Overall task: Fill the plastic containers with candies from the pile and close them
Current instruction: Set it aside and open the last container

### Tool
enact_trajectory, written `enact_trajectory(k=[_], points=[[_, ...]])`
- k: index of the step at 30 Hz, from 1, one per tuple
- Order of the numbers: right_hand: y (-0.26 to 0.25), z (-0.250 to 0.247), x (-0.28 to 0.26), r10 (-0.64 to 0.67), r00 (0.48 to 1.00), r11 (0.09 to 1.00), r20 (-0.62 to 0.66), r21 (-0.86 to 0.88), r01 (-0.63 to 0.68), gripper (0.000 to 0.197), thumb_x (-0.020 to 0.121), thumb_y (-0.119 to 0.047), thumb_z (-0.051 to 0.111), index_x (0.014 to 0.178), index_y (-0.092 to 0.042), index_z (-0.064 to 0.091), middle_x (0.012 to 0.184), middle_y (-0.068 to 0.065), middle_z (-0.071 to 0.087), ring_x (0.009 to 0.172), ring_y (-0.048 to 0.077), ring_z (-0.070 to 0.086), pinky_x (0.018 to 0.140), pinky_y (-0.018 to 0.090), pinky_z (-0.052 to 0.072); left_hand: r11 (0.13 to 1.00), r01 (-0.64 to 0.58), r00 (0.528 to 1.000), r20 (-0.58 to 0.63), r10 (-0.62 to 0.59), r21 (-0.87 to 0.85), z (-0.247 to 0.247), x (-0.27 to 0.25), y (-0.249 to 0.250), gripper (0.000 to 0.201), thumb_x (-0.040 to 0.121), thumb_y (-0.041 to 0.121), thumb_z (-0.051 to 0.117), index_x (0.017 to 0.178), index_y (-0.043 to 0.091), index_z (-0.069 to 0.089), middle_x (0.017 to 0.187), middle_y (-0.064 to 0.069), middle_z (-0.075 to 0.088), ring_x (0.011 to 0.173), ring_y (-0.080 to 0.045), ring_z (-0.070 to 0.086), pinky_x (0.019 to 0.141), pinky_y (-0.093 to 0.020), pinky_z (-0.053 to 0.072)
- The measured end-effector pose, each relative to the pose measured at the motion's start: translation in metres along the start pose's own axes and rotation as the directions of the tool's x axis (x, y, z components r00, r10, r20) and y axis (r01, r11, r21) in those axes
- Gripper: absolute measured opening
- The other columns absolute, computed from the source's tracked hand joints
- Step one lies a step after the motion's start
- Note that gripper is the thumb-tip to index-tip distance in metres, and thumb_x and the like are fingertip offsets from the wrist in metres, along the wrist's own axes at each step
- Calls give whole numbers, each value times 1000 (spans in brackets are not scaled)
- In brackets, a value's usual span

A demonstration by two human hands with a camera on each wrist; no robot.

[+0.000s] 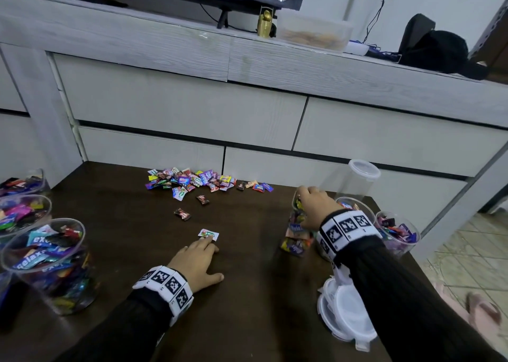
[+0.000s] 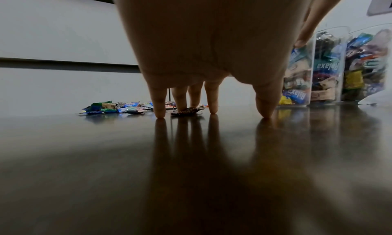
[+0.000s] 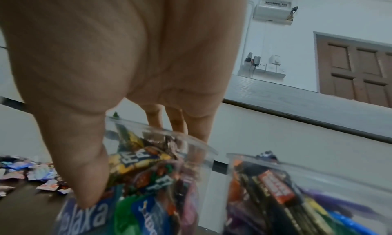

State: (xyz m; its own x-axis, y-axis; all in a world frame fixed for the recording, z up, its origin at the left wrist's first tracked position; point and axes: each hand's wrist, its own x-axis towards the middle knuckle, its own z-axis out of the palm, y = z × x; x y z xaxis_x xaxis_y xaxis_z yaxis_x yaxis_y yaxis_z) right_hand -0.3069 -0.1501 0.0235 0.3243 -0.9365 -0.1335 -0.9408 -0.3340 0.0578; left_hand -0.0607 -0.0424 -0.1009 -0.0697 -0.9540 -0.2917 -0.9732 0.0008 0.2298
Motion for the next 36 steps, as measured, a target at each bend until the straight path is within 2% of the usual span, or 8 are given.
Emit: enact_trajectory(k=[5, 10, 15, 26, 29, 32, 34, 36], points=[[4, -4, 17, 68, 998, 997, 7, -26, -67, 68, 76, -14, 76, 129, -8, 34, 132, 18, 46, 122, 35, 47, 100, 45, 44, 1000, 13, 1000, 7, -13, 0, -1, -1, 0, 72, 89, 58, 57, 148, 28, 30, 164, 3, 9, 149, -15, 15, 120, -39, 23], [10, -17, 13, 92, 996, 986, 11, 139, -92, 84, 75, -41, 77, 138, -8, 32, 139, 14, 44, 126, 31, 45, 103, 43, 41, 999, 8, 998, -60, -5, 53, 0, -1, 0, 71, 85, 66, 54, 144, 31, 36, 159, 3, 17, 148, -15, 13, 120, -41, 17], [50, -69, 23, 183, 973, 969, -140, 192, -154, 71, 83, -47, 66, 136, -9, 39, 135, 15, 49, 121, 29, 50, 96, 35, 41, 999, -1, 988, -155, 7, 42, -9, 11, 9, 57, 88, 63, 53, 136, 33, 43, 158, 5, 22, 147, -15, 18, 120, -40, 18], [167, -68, 99, 470, 879, 881, -86, 107, -461, 68, 80, -56, 63, 128, -11, 45, 131, 14, 56, 115, 35, 55, 97, 46, 45, 996, -2, 999, 35, -1, 90, -25, 62, 27, 67, 92, 56, 54, 147, 27, 30, 164, 1, 7, 151, -16, 4, 122, -45, 10], [175, -61, 119, 473, 881, 878, -8, 89, -471, 56, 80, -42, 68, 127, -19, 50, 134, 4, 55, 117, 29, 55, 86, 30, 47, 998, -14, 998, 62, 10, 63, -26, 68, 25, 71, 90, 57, 56, 147, 27, 29, 164, 3, 9, 150, -15, 9, 122, -43, 15], [181, -55, 133, 476, 878, 871, 42, 117, -478, 22, 76, -33, 76, 91, -27, 61, 89, -9, 61, 76, 13, 56, 60, 21, 37, 998, -24, 998, 67, 20, 58, -23, 73, 22, 72, 89, 58, 57, 147, 28, 27, 164, 3, 8, 150, -15, 11, 121, -40, 20], [184, -51, 141, 474, 879, 876, 59, 77, -477, 31, 70, -36, 81, 64, -27, 52, 67, -14, 48, 59, 7, 42, 69, 28, 38, 997, -31, 998, 62, 27, 64, -22, 75, 20, 73, 88, 59, 56, 147, 28, 27, 164, 2, 8, 150, -15, 11, 120, -40, 21], [182, -47, 143, 466, 882, 878, 75, 83, -471, 31, 69, -38, 81, 66, -25, 53, 71, -11, 51, 65, 13, 49, 73, 32, 39, 997, -38, 997, 63, 34, 65, -21, 76, 19, 74, 87, 61, 56, 147, 29, 27, 164, 2, 9, 150, -15, 11, 120, -40, 21]])
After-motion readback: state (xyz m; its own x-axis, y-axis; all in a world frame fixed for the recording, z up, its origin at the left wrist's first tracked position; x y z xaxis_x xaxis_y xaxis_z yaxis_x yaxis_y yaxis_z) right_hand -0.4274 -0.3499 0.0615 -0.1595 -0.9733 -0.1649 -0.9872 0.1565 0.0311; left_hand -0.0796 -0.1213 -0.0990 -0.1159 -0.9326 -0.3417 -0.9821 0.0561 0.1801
